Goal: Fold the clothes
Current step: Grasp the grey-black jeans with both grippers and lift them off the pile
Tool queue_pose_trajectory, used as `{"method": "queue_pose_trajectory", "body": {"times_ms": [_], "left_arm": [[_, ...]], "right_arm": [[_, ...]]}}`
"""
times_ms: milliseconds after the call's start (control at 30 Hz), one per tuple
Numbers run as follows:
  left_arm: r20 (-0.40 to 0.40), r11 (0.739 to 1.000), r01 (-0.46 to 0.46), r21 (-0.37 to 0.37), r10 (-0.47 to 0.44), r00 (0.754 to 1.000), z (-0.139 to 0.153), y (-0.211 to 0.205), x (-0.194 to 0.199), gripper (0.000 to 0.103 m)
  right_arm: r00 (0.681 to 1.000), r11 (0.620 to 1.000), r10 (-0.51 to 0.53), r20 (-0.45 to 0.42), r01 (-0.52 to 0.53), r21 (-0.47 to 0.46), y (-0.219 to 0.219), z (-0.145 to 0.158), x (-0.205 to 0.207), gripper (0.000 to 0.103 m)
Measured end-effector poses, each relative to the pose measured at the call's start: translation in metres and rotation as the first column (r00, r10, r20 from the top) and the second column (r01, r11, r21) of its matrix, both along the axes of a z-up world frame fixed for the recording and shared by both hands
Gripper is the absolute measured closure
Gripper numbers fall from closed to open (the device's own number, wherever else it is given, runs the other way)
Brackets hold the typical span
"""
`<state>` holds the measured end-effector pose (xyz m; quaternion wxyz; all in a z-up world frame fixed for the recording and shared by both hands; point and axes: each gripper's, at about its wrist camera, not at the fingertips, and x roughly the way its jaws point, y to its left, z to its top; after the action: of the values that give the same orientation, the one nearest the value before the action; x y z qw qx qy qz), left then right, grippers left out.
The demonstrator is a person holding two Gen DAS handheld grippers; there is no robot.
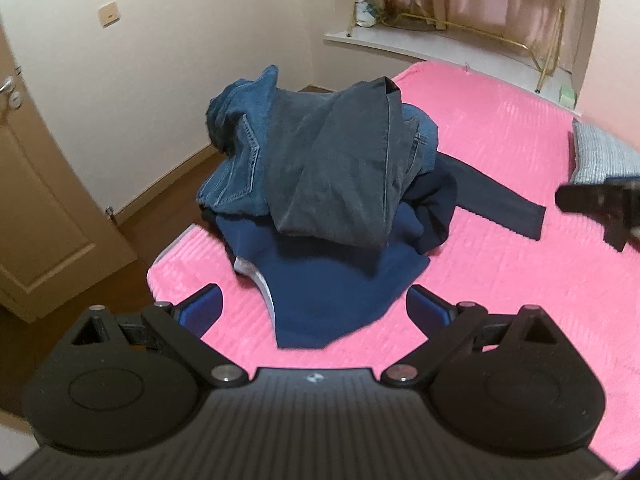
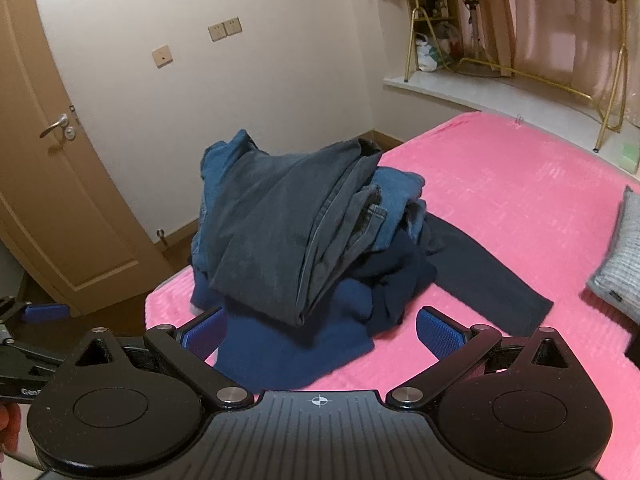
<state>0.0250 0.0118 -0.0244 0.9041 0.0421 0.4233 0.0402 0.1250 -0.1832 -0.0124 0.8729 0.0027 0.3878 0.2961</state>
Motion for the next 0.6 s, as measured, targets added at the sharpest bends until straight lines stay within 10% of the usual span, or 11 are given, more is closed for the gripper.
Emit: {"method": "queue_pose_trajectory", "body": {"times_ms": [600], "left_arm": [[0.021,0.934,0.358,0.010,-0.358,0.934,-0.098,0.037,0.229,0.010]], "right_arm": [[0.998,0.998,0.021,-0.055,-0.023,-0.052,0.157,-0.090,0.310,0.000]]}}
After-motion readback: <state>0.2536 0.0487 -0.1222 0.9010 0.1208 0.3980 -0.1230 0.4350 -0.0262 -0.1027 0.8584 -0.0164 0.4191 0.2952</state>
